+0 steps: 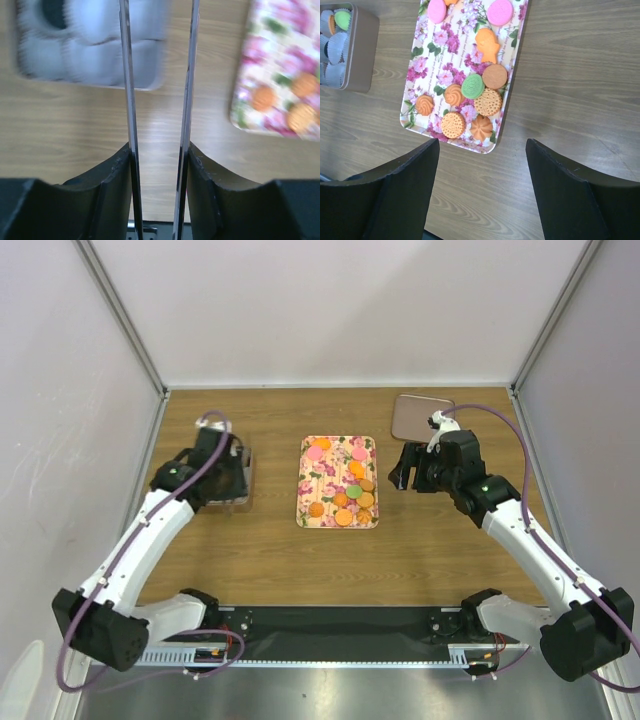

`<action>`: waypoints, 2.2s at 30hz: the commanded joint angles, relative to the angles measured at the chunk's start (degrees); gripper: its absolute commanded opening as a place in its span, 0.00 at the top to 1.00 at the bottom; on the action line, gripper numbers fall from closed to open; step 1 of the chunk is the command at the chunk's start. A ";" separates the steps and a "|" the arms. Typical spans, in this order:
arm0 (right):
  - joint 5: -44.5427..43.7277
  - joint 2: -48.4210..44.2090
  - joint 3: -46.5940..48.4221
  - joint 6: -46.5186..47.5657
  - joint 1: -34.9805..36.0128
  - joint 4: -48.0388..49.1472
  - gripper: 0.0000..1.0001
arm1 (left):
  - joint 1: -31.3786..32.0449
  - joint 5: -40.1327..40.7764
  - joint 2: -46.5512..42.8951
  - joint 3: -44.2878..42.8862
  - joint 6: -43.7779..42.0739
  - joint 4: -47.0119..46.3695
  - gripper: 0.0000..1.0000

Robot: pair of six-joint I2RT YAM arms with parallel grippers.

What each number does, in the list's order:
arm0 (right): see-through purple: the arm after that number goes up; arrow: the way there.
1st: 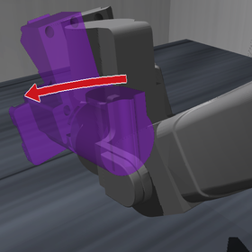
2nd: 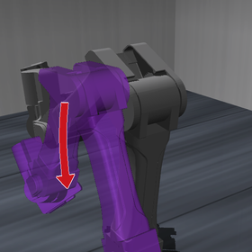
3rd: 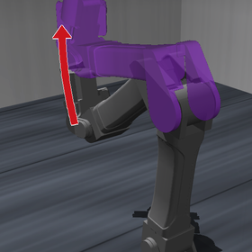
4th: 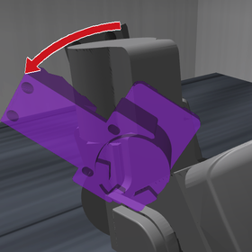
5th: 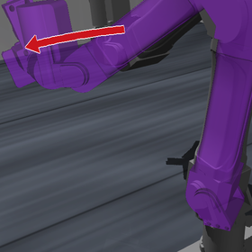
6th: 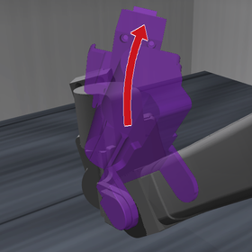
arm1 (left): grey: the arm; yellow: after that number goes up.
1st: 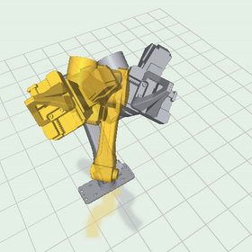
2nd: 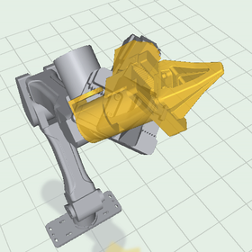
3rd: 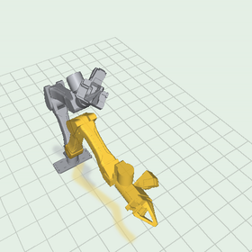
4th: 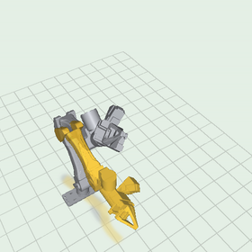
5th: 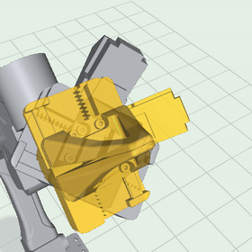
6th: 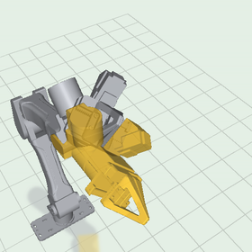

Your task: Pack the cookies

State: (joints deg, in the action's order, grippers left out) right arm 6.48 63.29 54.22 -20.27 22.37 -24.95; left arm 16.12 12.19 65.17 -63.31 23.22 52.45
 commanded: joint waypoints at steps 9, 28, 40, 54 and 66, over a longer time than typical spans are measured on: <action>-4.37 -2.38 2.30 -0.56 -0.22 -3.79 0.24 | 32.82 2.85 12.07 -7.79 7.27 -2.08 0.53; -5.69 -4.23 1.68 -2.32 0.92 -5.46 0.24 | 42.68 6.01 12.53 -1.03 11.84 -1.73 0.50; -5.87 -4.05 1.51 -2.05 1.62 -5.20 0.24 | 42.68 4.78 9.80 4.33 13.78 -2.00 0.50; -5.95 -4.93 0.80 -1.61 1.45 -5.28 0.24 | 42.68 4.78 11.47 7.23 14.57 -3.84 0.50; -5.78 -5.02 0.36 -1.35 1.45 -4.93 0.24 | 41.45 3.99 12.79 8.55 13.96 -6.04 0.54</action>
State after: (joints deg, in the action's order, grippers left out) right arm 1.32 59.37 54.24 -22.28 23.77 -30.22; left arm 58.22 16.12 78.02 -55.05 36.62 48.31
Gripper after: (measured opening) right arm 0.763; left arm 0.477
